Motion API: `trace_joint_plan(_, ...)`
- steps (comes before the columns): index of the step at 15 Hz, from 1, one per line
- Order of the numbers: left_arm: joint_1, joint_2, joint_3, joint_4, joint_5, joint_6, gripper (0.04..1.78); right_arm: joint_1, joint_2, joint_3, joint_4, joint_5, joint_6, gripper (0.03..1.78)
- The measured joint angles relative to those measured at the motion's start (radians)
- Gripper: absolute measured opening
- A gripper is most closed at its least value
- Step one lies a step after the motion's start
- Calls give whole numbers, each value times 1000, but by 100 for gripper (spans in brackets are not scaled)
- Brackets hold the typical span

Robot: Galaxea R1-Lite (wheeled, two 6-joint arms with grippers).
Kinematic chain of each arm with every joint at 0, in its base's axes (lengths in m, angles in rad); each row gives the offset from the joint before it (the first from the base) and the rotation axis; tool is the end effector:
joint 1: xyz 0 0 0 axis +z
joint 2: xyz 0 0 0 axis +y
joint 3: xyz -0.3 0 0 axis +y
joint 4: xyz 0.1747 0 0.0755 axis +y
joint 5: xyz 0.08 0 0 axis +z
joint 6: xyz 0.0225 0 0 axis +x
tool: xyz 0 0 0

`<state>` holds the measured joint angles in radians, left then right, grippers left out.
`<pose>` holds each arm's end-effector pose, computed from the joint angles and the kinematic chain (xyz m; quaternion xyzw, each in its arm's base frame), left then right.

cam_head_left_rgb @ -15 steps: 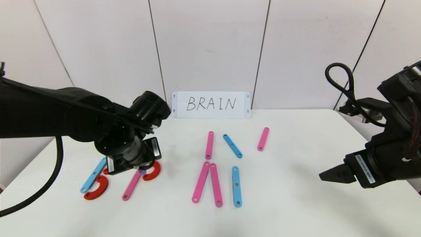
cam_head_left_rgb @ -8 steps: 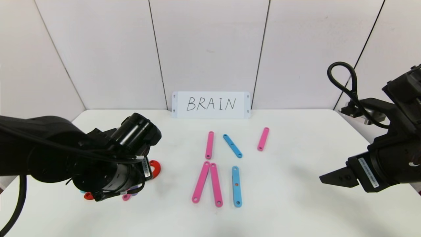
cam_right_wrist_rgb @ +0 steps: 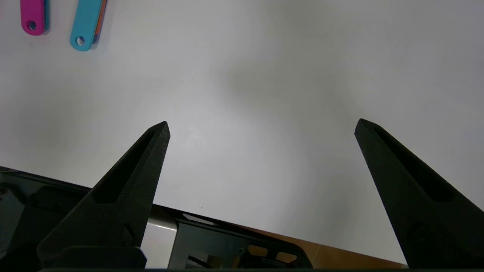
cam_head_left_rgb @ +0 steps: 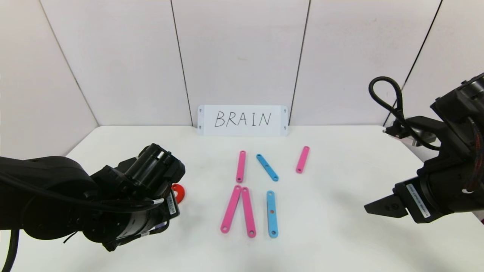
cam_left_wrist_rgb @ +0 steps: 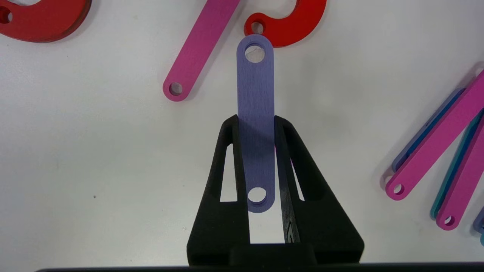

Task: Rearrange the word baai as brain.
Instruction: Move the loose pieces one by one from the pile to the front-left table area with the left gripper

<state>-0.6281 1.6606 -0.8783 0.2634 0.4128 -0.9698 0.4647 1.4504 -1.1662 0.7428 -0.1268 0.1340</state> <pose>0.2112 -0.1422 0.1421 -0.1818 0.4267 0.1196 0.8778 0.1852 0.0897 0.2338 -0.0854 0.4787 0.1147 0.8663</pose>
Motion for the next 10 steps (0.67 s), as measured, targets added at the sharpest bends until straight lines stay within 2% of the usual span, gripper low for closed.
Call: trace_joint_plan(10,-6,88,20,3,0,-50,27,1,28,0,0,0,0,171)
